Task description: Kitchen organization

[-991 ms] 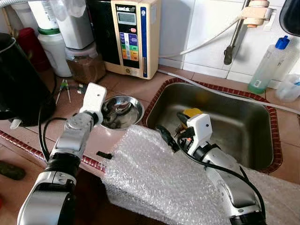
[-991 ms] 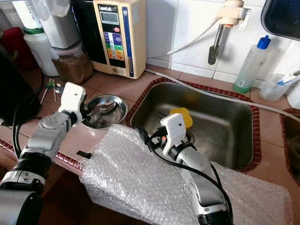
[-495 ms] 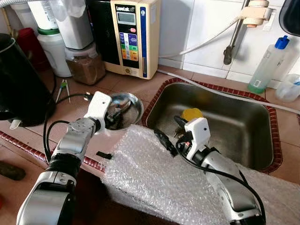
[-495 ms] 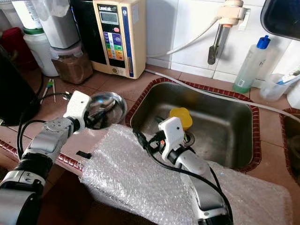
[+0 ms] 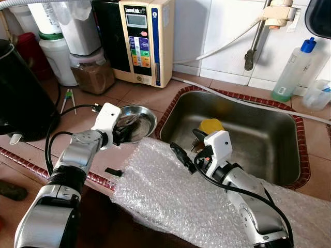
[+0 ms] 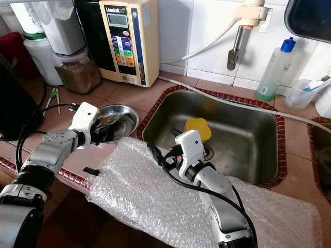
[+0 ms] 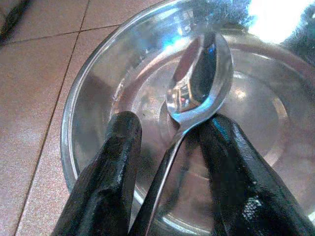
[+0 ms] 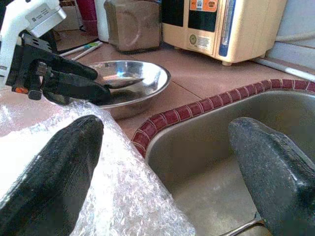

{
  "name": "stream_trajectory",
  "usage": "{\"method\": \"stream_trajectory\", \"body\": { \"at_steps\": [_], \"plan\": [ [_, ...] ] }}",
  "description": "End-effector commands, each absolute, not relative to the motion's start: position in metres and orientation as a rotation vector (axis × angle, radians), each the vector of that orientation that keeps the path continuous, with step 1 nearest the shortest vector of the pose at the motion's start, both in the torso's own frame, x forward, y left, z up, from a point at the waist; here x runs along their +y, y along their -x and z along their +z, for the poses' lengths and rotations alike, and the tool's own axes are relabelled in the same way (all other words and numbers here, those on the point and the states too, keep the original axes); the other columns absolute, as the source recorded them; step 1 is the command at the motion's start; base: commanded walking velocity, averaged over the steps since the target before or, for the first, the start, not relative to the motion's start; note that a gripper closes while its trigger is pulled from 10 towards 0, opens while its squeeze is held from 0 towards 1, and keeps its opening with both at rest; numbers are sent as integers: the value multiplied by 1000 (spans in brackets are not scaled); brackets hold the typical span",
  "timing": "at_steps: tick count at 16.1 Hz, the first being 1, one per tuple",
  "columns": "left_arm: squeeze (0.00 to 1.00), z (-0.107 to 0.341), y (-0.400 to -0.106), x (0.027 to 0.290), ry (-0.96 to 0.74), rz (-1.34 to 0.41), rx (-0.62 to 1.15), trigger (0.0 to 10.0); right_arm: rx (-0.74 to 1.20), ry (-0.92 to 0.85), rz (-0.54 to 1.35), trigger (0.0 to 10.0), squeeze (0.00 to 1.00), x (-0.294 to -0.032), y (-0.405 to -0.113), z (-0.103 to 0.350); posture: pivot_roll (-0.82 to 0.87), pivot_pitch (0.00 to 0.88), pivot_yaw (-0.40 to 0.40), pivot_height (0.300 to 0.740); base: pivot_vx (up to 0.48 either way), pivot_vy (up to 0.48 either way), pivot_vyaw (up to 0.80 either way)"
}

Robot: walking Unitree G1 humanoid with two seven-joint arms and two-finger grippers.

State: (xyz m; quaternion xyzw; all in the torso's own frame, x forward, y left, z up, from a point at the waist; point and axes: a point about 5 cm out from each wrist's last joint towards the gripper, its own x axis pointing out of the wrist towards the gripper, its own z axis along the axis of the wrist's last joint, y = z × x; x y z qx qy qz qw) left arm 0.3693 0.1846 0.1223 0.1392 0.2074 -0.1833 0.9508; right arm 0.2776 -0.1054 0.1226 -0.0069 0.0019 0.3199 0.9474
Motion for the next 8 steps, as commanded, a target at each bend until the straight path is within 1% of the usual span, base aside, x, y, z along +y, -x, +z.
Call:
{"method": "stream_trajectory", "body": {
  "at_steps": [1, 8],
  "plan": [
    [0, 120, -369, 188, -300, -376, 455, 0, -25, 20, 662, 10000, 0, -102, -278, 129, -59, 6, 92, 740, 0, 0, 0],
    [0, 120, -368, 187, -303, -381, 449, 0, -26, 23, 665, 10000, 0, -102, -279, 129, -53, 4, 91, 740, 0, 0, 0]
  ]
}}
